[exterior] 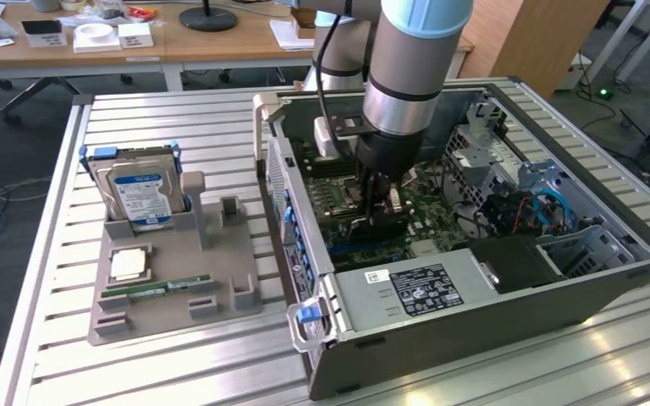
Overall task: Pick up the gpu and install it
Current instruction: 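Insert the gpu into the slot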
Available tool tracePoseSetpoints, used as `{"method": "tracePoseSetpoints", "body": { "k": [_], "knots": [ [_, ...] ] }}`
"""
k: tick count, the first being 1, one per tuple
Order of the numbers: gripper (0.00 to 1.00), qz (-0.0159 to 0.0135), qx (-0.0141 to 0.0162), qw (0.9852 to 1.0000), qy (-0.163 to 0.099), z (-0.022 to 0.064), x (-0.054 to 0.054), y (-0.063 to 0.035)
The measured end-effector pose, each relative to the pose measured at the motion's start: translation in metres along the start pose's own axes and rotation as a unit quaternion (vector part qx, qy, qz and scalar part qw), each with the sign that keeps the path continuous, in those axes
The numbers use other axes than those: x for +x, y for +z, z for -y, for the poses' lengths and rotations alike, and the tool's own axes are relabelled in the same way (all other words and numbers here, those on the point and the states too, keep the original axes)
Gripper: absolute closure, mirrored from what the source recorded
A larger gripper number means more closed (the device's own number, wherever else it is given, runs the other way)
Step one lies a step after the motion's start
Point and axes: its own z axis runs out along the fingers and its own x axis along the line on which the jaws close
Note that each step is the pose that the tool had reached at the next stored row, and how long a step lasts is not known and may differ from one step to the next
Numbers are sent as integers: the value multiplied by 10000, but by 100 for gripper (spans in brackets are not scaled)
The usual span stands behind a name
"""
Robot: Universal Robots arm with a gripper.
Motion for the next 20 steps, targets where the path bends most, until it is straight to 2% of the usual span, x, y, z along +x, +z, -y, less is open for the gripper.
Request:
{"method": "tracePoseSetpoints", "body": {
  "k": [5,8,13,16,20],
  "knots": [
    [63,11,0,10000,2,1,27,1],
    [63,41,4,10000,1,1,28,6],
    [63,67,5,10000,1,0,28,7],
    [63,96,6,10000,2,0,28,7],
    [63,97,6,10000,2,0,28,7]
  ]
}}
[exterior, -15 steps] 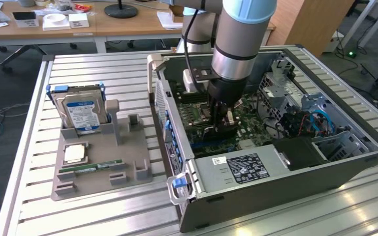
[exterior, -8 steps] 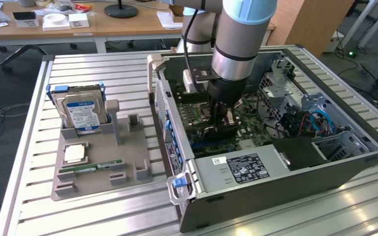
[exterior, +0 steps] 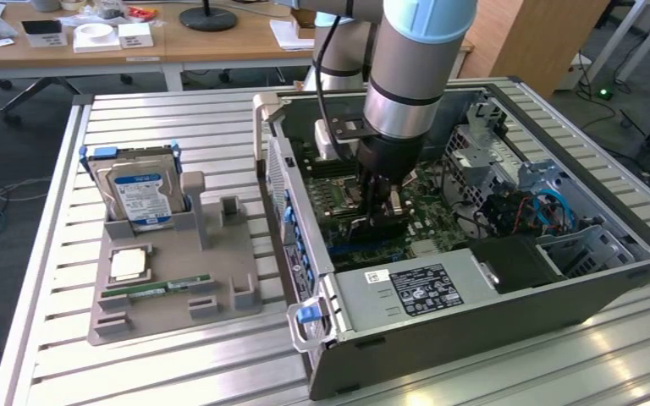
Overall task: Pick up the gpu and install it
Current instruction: 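Insert the gpu into the slot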
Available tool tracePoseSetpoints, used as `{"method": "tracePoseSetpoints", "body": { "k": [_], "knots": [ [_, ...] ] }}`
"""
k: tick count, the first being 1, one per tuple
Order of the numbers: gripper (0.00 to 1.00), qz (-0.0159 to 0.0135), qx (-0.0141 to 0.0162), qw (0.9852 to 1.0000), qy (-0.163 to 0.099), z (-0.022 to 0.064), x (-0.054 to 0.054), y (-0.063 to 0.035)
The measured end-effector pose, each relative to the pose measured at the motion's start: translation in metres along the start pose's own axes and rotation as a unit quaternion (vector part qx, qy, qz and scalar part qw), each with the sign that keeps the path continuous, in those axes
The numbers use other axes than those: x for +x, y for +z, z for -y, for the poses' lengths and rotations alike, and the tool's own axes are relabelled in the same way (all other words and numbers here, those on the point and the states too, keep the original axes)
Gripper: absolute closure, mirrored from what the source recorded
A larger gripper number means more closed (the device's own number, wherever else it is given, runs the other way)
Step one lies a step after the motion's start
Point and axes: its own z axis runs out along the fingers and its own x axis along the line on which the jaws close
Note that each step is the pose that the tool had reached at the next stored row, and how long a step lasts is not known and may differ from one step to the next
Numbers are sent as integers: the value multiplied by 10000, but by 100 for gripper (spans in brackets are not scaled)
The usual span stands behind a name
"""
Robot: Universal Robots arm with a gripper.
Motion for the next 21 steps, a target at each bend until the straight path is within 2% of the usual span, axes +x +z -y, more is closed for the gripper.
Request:
{"method": "tracePoseSetpoints", "body": {
  "k": [7,8,10,21],
  "knots": [
    [64,-3,-1,10000,0,0,1,-1],
    [70,-4,-1,10000,0,-1,1,-2],
    [73,-2,-1,10000,0,0,1,-2],
    [73,-3,0,10000,-1,-4,2,13]
  ]
}}
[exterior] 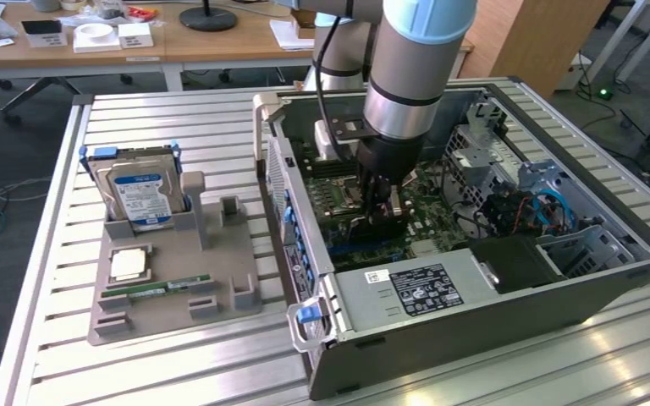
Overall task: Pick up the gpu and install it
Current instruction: 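Insert the gpu into the slot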
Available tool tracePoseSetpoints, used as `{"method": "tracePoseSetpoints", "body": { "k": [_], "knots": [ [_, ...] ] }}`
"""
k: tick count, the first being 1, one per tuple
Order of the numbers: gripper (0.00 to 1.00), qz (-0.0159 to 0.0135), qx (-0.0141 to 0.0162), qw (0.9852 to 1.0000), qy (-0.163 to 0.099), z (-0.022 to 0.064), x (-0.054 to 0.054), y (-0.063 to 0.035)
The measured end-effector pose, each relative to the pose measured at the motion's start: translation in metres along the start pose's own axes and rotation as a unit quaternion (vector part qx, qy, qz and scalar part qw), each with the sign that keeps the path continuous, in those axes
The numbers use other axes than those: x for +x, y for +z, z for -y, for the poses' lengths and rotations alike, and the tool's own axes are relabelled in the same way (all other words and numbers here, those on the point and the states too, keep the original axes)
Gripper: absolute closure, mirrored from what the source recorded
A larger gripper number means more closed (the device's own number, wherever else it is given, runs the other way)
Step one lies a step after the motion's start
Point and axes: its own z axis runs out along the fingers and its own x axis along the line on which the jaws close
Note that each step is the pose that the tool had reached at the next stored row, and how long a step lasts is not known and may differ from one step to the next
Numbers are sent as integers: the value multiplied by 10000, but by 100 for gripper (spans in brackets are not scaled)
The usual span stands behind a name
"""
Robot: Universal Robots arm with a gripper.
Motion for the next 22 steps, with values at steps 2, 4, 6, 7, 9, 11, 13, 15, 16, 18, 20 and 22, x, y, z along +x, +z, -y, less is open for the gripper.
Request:
{"method": "tracePoseSetpoints", "body": {
  "k": [2,4,6,7,9,11,13,15,16,18,20,22],
  "knots": [
    [73,1,0,10000,0,-2,0,1],
    [73,2,1,10000,1,-4,-1,2],
    [73,3,2,10000,1,-9,-1,3],
    [73,3,2,10000,1,-11,-1,3],
    [73,3,3,10000,1,-16,0,2],
    [73,3,5,10000,0,-23,1,2],
    [73,4,7,10000,1,-30,1,3],
    [73,3,9,10000,0,-34,2,2],
    [73,3,10,10000,1,-37,2,2],
    [73,4,11,10000,1,-44,2,4],
    [73,4,13,10000,0,-49,3,6],
    [73,3,13,10000,-1,-50,3,6]
  ]
}}
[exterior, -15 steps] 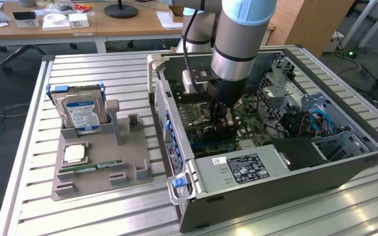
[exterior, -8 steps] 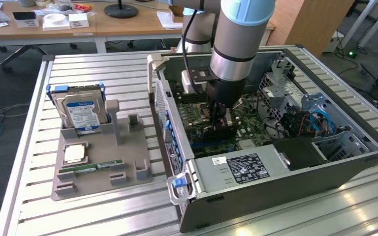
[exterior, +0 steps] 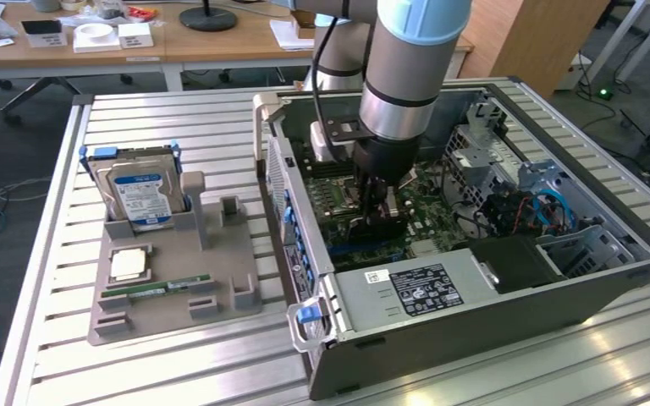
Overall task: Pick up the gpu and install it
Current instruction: 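Insert the gpu into the slot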
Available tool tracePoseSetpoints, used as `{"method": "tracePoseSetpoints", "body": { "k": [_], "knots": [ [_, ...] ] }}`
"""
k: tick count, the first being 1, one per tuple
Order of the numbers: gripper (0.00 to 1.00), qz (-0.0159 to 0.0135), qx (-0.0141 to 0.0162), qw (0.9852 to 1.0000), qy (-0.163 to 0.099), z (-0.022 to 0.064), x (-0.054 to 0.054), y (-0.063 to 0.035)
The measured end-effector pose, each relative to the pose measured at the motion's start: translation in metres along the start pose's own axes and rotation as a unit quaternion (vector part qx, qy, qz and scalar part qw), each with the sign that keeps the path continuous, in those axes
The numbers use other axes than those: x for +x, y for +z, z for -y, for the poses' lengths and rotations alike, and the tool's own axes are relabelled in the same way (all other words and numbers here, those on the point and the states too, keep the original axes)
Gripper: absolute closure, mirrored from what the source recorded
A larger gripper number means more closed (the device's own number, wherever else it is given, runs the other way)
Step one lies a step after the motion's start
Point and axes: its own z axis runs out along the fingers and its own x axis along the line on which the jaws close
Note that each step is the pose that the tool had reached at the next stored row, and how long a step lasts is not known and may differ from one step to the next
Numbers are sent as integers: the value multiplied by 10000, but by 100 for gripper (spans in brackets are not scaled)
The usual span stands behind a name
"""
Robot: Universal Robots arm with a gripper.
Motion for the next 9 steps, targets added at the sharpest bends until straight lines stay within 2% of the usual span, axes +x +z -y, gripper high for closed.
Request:
{"method": "tracePoseSetpoints", "body": {
  "k": [9],
  "knots": [
    [73,0,0,10000,2,-7,1,8]
  ]
}}
